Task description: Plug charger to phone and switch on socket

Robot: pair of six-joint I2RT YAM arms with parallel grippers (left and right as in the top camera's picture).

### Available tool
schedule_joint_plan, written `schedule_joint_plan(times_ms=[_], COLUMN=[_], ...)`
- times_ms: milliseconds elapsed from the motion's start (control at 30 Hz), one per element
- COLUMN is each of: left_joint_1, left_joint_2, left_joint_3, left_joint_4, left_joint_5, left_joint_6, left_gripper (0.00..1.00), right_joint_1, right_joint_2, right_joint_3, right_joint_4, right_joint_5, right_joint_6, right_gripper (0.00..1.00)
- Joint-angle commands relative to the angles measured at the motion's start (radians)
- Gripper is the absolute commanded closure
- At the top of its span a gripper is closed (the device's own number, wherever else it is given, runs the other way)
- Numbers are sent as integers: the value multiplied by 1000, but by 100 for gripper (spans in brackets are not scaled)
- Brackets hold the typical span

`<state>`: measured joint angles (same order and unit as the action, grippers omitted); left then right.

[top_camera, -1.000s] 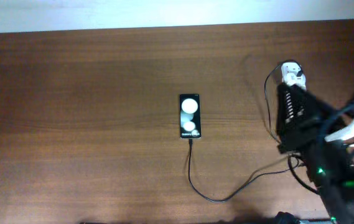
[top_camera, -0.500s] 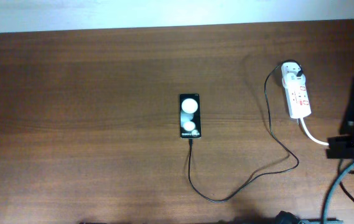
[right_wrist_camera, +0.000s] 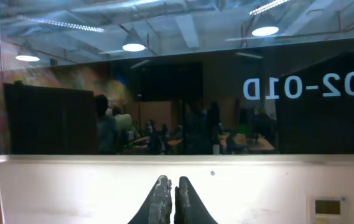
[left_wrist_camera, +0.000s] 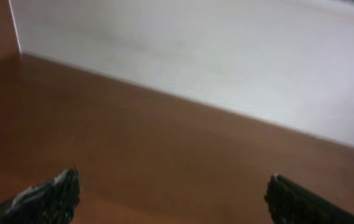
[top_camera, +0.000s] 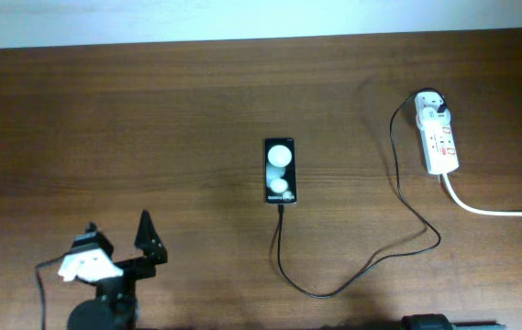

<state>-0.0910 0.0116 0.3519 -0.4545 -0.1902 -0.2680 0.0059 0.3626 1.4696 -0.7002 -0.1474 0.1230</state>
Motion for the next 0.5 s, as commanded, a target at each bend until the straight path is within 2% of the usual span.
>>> schedule_joint_plan(times_ms=[0,67,200,233,467], left_joint_1=[2,2,2,2,2], left_joint_2=[-5,-5,-5,2,2], left_joint_3=[-122,-183,-273,-287,-291], left_joint_4=[118,203,216,260,263], left_joint_5=[14,13,10,10,13], left_joint_6=[12,12,12,13,12], left_gripper=[1,1,1,1,1], right_joint_1=[-23,-40,-48,-48,-34], right_joint_2=[-23,-25,-25,-24,-23], right_joint_3=[0,0,0,0,-1], right_joint_4=[2,0,0,0,0], right_joint_5=[-21,-23,-26,-26,-25], right_joint_6=[14,14,17,17,17], right_gripper=[92,92,92,93,92])
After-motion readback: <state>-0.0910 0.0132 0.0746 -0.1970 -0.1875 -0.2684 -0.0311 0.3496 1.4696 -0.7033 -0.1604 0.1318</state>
